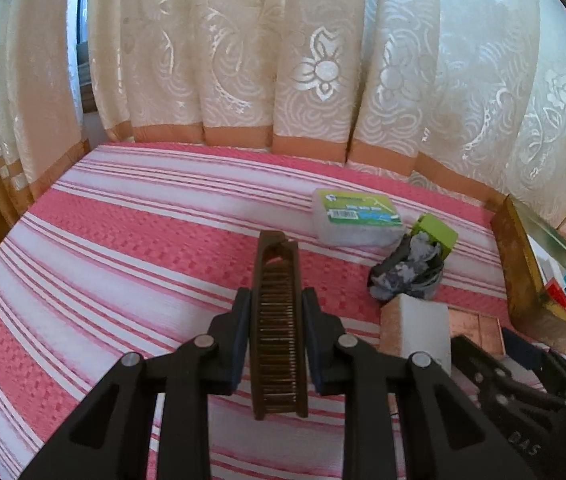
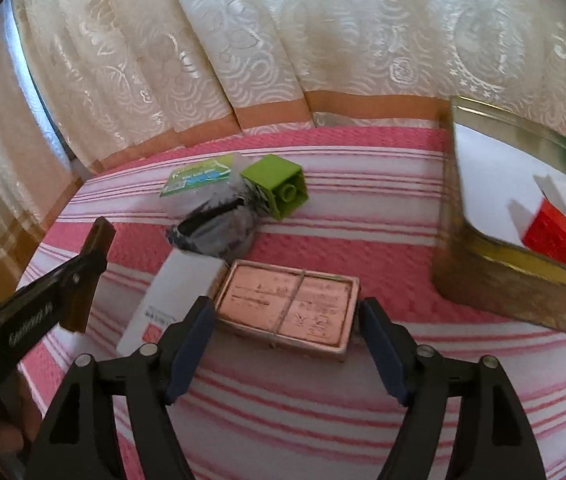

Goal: Organize rigid objects
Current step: 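Grasp the brown comb piece with the left tool while the right tool grasps the copper-framed card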

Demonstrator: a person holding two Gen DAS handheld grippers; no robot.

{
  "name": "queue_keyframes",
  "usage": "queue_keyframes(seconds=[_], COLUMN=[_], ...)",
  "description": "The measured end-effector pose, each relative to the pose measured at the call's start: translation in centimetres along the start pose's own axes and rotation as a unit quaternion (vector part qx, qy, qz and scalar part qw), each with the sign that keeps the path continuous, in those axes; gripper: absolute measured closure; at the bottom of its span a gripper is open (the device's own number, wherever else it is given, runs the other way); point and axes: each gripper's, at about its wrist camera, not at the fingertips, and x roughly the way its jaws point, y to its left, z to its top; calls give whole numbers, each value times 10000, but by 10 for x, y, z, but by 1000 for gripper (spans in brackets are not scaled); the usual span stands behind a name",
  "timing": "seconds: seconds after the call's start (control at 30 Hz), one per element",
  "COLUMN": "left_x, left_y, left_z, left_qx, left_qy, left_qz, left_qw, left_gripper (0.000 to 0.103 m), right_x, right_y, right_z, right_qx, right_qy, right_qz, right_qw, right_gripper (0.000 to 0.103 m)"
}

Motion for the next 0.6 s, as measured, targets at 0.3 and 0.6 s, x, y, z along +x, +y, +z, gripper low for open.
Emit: queue_keyframes(seconds=[0.3, 0.6], left_x=[-2, -3], left_y=[8, 5], left_z=[1, -1], left_qx=[-78, -27], left_qy=[-21, -73], left_qz=[112, 117], left_qw=[9999, 9999], left_gripper=[79, 79], right_x=[16, -14], right_y=[17, 4], right_z=[4, 1], right_qx=[-430, -542], right_qy=[194, -421], right_qz=[-349, 26], right_qw=[9983, 9976], right_gripper=[21, 21])
